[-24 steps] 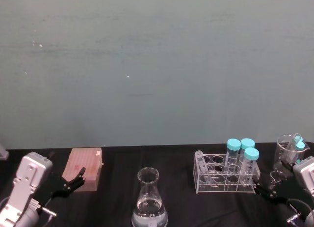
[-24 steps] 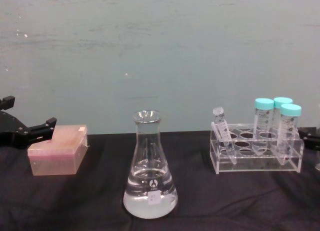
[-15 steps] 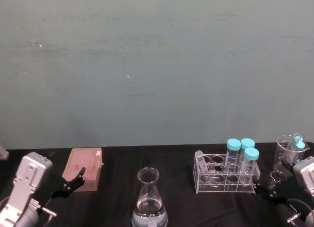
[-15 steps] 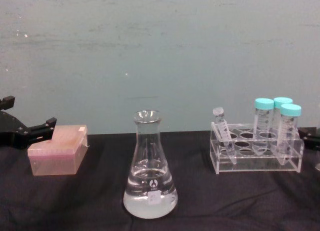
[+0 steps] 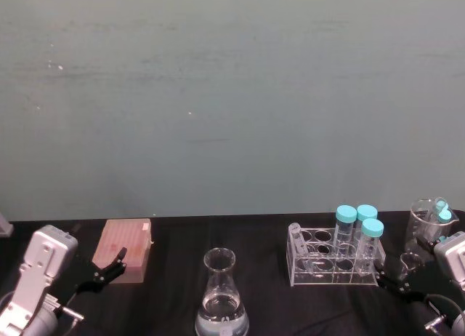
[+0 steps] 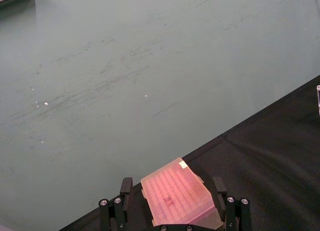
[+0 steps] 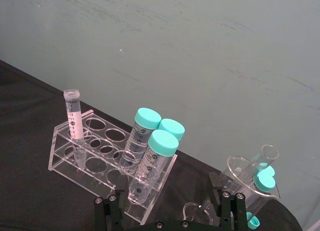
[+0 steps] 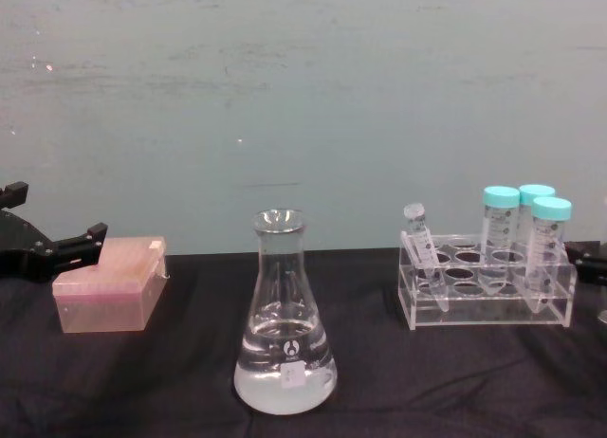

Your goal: Pour the liquid from the test tube into the beaker using one hand.

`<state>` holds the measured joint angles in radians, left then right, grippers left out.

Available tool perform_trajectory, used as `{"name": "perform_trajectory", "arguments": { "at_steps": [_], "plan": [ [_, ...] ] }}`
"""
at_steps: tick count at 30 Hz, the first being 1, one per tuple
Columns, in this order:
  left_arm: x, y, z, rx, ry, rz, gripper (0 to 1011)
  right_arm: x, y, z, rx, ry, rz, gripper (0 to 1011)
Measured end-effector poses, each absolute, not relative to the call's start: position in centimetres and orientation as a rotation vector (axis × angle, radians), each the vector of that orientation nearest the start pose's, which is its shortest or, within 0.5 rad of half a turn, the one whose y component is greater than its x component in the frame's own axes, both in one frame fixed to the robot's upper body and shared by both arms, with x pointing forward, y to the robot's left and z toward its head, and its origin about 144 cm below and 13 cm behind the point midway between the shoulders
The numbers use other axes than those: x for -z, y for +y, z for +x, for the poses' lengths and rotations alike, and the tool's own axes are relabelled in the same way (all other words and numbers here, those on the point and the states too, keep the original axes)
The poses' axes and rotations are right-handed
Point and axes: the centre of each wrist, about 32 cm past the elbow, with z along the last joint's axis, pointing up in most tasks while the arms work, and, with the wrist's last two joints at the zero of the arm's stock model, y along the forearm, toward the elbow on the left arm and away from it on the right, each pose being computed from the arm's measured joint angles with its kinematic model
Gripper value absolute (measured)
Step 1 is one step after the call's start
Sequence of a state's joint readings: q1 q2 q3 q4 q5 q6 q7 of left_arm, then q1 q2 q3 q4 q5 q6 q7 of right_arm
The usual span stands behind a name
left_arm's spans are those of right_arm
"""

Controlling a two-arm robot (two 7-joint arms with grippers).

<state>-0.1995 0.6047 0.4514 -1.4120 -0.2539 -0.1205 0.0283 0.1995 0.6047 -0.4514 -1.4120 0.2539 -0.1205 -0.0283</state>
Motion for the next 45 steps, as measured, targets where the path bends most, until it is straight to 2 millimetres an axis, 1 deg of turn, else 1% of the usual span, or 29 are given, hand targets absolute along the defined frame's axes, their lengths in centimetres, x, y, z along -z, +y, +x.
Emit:
{"name": "perform_trajectory", "arguments": {
  "at_steps": [45],
  "plan": [
    [-113.98,30.97,48.86,-1.248,-0.285,0.304,1000,-113.98,-30.97,48.86,1.248,-0.285,-0.305,1003]
  ]
}}
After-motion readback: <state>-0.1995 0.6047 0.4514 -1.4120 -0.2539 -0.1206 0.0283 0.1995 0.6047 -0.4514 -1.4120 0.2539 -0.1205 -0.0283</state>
